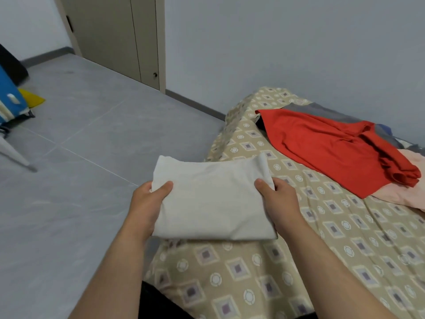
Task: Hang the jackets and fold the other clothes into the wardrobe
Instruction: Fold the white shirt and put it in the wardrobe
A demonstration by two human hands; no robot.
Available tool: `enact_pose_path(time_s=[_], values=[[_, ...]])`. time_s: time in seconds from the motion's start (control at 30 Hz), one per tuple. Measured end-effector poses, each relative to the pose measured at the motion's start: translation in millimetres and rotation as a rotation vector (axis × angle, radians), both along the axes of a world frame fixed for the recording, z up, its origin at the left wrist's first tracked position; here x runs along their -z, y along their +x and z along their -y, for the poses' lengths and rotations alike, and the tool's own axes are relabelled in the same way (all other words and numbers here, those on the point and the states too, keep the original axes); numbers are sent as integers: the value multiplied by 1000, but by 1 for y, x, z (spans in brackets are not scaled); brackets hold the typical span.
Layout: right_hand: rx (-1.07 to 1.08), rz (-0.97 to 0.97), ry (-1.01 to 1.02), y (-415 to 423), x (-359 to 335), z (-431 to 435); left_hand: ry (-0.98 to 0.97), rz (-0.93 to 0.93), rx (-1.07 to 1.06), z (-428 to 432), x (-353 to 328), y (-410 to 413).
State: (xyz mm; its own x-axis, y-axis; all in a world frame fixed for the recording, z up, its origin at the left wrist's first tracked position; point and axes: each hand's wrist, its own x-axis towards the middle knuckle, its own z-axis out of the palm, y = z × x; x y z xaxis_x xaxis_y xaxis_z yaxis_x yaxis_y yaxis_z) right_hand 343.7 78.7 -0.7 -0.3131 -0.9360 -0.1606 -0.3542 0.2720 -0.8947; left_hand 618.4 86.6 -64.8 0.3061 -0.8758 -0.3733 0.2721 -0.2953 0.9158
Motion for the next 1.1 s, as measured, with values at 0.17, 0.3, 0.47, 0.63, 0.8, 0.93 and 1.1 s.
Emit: enact_pose_path(time_s=[0.17,0.3,0.47,0.63,0.8,0.93,1.1], values=[[-73,-40,62,35,24,67,76,21,-76,37,18,36],[-127,-40,121,70,23,102,142,-32,-123,47,6,62],[-191,-27,187,133,-16,129,210,-82,-130,55,-45,122],[-310,12,218,205,-100,152,189,-143,-180,65,-117,203],[-415,33,260,289,-194,156,172,-181,-189,61,-193,283],[-385,59,295,361,-247,155,165,-219,-235,54,-246,344],[-452,63,296,430,-304,164,171,-199,-330,39,-312,402]])
